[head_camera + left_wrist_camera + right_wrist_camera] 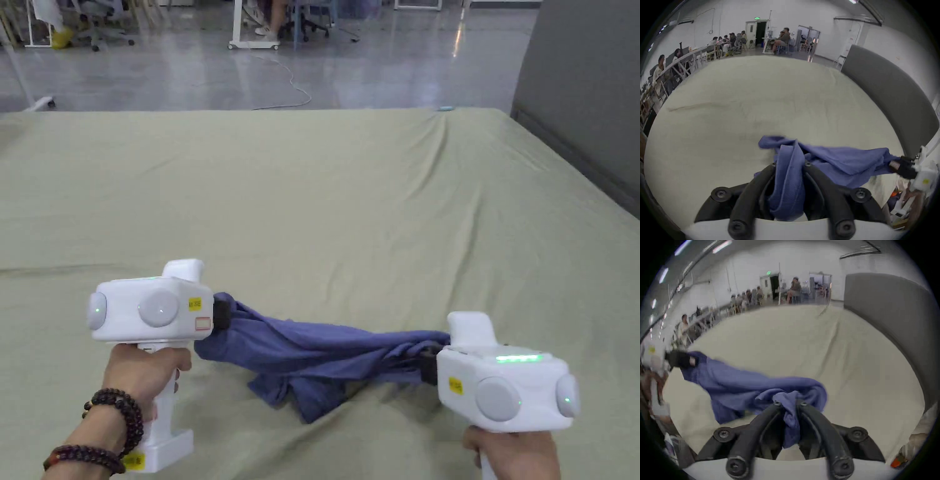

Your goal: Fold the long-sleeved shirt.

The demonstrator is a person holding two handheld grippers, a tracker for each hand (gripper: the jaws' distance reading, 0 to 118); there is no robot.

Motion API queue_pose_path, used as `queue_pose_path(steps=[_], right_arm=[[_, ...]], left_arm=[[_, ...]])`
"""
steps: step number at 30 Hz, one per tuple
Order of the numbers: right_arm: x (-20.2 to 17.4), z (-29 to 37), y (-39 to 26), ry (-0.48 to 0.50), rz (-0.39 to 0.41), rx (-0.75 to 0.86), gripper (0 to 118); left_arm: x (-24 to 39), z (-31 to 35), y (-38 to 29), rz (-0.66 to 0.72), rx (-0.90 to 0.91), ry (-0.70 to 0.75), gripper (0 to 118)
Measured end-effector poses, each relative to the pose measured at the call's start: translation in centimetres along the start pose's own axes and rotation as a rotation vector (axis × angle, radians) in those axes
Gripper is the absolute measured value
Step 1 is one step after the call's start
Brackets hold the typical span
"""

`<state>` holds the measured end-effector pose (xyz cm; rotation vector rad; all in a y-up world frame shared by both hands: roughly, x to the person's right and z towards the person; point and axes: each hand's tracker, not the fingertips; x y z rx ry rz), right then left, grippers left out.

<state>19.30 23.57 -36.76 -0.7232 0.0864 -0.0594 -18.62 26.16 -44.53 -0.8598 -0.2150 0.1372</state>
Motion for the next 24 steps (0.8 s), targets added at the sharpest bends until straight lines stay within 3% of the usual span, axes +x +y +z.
queue_pose_path(steps=[3,8,14,16,20,24], right_arm=[[1.4,3.0,5.0,0.01,-0.046,0.135,4],[2.1,7.3,15.4,0.069,0.012,0.287,3],[1.8,13.8,27.8,0.046,0.049,0.507,3],[1.6,15.1,31.5,0.035,0.064,0.548,2],[2.2,17.3,38.4,0.068,0.006,0.54,2],[2.6,19.0,41.2,0.025,-0.016,0.605,2]], left_arm=[[0.3,3.1,2.5,-0.031,0.111,-0.006,10],[1.1,9.6,9.7,0.007,0.249,-0.089,10],[2.6,16.7,19.2,-0.033,0.406,-0.054,10],[3.0,18.3,22.3,-0.006,0.441,-0.061,10],[4.2,21.2,27.4,0.038,0.524,-0.022,10],[4.8,23.4,29.9,0.04,0.606,-0.012,10]])
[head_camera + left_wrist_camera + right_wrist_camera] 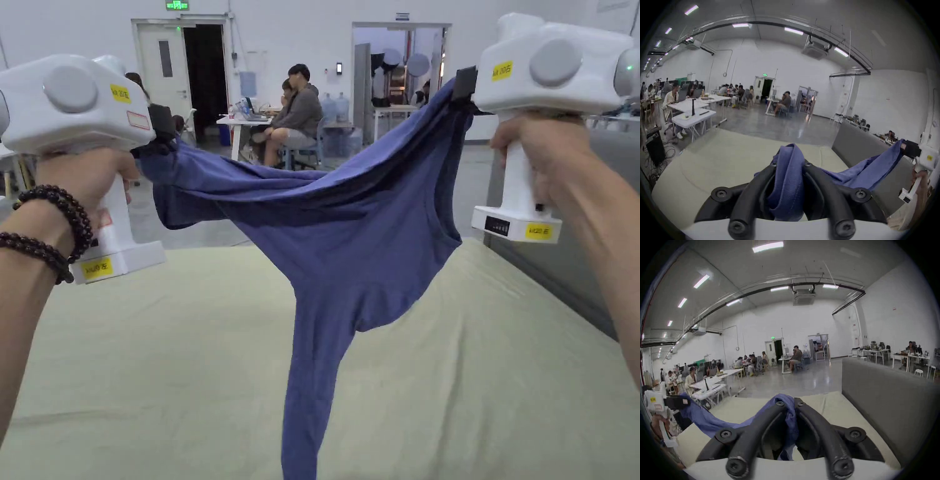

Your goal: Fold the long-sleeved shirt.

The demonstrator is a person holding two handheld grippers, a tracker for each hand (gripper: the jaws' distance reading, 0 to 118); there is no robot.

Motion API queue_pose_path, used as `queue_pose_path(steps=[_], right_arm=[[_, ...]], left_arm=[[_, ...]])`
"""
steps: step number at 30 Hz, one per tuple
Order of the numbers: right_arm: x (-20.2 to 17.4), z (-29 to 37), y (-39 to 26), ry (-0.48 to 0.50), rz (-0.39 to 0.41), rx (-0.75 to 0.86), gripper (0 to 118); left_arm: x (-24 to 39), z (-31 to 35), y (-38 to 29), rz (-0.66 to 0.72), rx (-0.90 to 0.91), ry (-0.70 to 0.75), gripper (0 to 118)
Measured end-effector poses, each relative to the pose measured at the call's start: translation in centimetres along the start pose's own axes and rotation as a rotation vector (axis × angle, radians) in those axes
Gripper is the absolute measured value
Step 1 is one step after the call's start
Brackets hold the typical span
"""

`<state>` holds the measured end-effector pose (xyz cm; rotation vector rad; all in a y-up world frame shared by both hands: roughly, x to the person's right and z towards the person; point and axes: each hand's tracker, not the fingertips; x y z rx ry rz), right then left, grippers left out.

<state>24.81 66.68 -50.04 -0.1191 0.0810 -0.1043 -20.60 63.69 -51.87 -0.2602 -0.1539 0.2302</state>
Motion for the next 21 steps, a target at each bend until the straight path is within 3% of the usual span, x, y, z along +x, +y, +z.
queue_pose_path(steps=[5,9,15,21], right_arm=[[0.5,-0.1,0.0,-0.002,-0.006,0.005,2],[1.1,-1.6,-4.8,0.006,-0.027,-0.057,2],[1.6,-4.9,-18.3,0.02,-0.088,-0.267,2],[2.2,-6.8,-30.5,0.029,-0.083,-0.475,2]], left_arm=[[-0.4,-0.4,0.4,0.01,0.002,-0.018,10],[-1.2,-2.3,-3.9,-0.011,-0.067,-0.024,10],[-3.5,-6.7,-17.2,0.0,-0.287,0.009,10],[-6.1,-8.2,-29.3,0.039,-0.476,0.026,10]])
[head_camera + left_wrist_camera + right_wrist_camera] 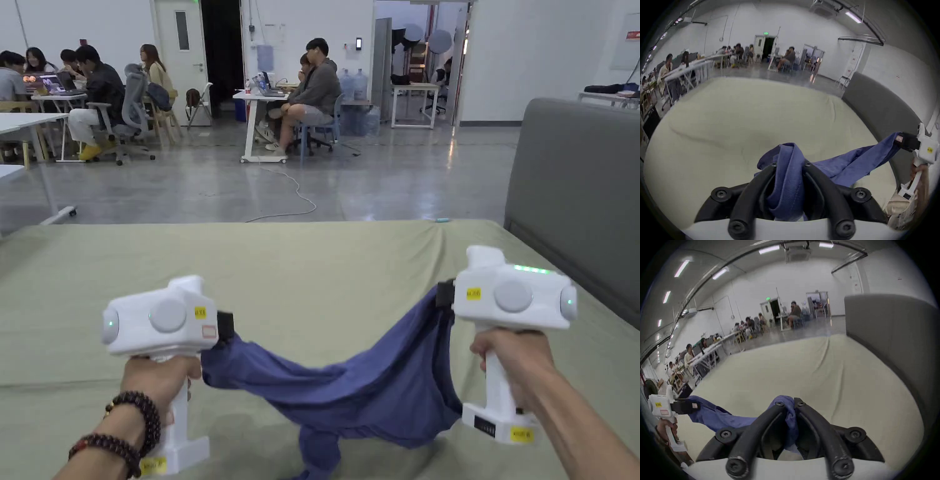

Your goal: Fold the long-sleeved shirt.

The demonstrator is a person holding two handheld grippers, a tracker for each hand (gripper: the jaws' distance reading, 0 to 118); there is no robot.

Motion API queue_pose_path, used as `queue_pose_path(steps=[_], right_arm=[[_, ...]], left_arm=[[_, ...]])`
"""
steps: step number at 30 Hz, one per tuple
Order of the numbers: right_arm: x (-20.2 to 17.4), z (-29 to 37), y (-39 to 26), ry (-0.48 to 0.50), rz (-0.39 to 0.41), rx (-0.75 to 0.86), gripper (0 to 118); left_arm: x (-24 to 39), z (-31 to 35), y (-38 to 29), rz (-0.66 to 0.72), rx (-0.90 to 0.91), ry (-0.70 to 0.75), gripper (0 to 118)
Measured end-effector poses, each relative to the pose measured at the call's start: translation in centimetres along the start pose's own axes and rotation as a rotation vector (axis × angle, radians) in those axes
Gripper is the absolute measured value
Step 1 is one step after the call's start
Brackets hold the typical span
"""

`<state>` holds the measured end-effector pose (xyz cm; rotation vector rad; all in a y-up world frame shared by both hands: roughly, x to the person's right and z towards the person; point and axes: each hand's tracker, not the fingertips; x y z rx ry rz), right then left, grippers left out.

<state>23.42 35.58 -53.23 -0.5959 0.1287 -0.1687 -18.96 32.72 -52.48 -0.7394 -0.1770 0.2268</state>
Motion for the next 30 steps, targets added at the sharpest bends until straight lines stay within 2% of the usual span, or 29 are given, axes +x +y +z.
queue_pose_path(steps=[5,9,14,18,21,25,26,27,28,29,30], right_arm=[[0.0,2.1,-4.6,-0.016,-0.013,0.013,2],[-1.1,6.5,-9.7,-0.047,0.048,0.001,2],[-1.4,10.5,-17.6,-0.079,0.094,-0.167,2],[-1.4,12.6,-23.3,-0.096,0.125,-0.351,2],[-1.1,12.1,-26.0,-0.133,0.22,-0.488,2],[-0.4,10.7,-26.9,-0.145,0.207,-0.508,3],[-0.4,10.7,-26.7,-0.141,0.194,-0.517,5],[-0.5,11.2,-26.3,-0.139,0.189,-0.508,24],[-0.5,11.8,-25.9,-0.141,0.18,-0.48,53],[-0.7,12.5,-25.3,-0.141,0.162,-0.439,85],[-0.7,13.2,-24.6,-0.15,0.158,-0.413,108]], left_arm=[[-0.9,2.2,-3.5,0.014,0.0,-0.008,10],[-1.4,5.9,-7.5,0.004,-0.034,0.025,10],[-1.2,8.2,-16.5,-0.067,-0.176,0.147,10],[-2.0,8.6,-22.3,-0.008,-0.274,0.198,10],[-2.4,8.3,-24.3,-0.063,-0.316,0.214,10],[-3.2,7.8,-24.4,-0.043,-0.282,0.203,10],[-3.3,8.1,-24.0,-0.027,-0.253,0.209,18],[-3.4,8.6,-23.7,-0.01,-0.207,0.208,48],[-3.5,9.0,-23.4,0.005,-0.176,0.198,82],[-3.3,9.8,-23.1,0.016,-0.152,0.173,107],[-3.4,10.5,-22.6,0.03,-0.131,0.137,118]])
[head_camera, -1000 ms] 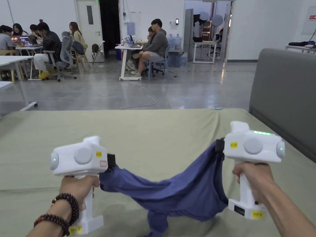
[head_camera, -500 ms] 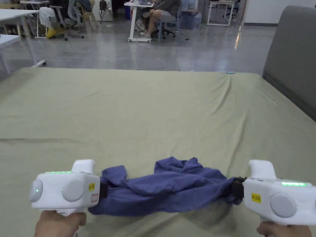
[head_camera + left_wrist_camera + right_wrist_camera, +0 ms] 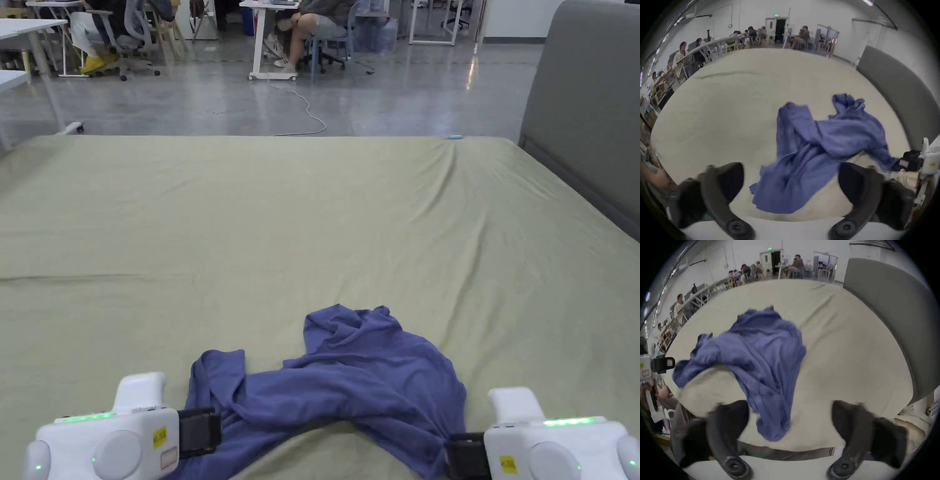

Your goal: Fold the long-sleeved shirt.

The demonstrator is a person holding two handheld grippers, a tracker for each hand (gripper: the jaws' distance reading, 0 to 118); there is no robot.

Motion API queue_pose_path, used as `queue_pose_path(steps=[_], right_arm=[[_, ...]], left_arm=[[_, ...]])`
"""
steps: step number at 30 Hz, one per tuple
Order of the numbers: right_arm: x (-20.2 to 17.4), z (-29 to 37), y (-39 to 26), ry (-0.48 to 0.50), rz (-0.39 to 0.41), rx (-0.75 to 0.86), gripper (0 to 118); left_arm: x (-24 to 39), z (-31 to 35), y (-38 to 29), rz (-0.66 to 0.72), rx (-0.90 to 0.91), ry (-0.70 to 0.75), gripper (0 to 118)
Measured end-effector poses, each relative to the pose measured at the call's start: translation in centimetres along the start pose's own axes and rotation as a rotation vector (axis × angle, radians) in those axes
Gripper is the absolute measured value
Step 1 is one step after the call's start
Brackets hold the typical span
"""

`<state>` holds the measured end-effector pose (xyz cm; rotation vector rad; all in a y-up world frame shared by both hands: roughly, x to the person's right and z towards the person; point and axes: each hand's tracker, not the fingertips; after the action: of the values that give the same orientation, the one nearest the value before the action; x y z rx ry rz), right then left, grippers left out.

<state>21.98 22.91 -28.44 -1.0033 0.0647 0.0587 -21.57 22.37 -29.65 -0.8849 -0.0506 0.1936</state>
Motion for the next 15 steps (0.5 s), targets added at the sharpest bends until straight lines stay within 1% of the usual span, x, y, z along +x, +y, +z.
queue_pose_path(steps=[2,4,5,6,7,8,9,10,11,12,13,15], right_arm=[[0.5,2.3,0.9,0.036,-0.008,0.089,108],[0.5,3.4,2.1,0.031,-0.012,0.137,107],[0.6,3.8,2.6,0.023,-0.013,0.162,105],[0.5,3.9,3.0,0.02,-0.021,0.19,78],[0.4,4.1,3.2,0.02,-0.026,0.205,27],[0.2,4.2,3.5,0.013,-0.026,0.208,0],[0.0,3.5,3.7,-0.025,-0.032,0.202,0],[0.2,3.9,3.5,-0.05,-0.046,0.219,0],[0.3,4.1,3.3,-0.026,-0.018,0.21,0],[0.6,4.3,3.2,0.028,0.006,0.186,0],[0.3,3.9,3.2,0.05,-0.005,0.187,0],[0.5,4.0,2.6,0.049,-0.014,0.194,0]], left_arm=[[-0.1,1.7,1.0,0.042,0.06,-0.042,118],[0.2,3.0,1.6,0.081,0.094,-0.081,117],[0.2,3.4,2.1,0.105,0.106,-0.099,108],[0.2,3.6,2.3,0.12,0.138,-0.094,56],[0.8,4.0,2.3,0.111,0.177,-0.098,2],[1.2,3.7,2.5,0.089,0.178,-0.063,0],[1.5,3.2,2.6,0.079,0.158,-0.009,0],[1.5,3.0,2.7,0.061,0.136,-0.005,0],[1.9,3.1,2.6,0.047,0.119,-0.042,0],[1.9,3.0,2.5,0.053,0.109,-0.055,0],[2.0,2.8,2.2,0.059,0.113,-0.041,0],[1.6,2.0,1.4,0.042,0.089,0.019,2]])
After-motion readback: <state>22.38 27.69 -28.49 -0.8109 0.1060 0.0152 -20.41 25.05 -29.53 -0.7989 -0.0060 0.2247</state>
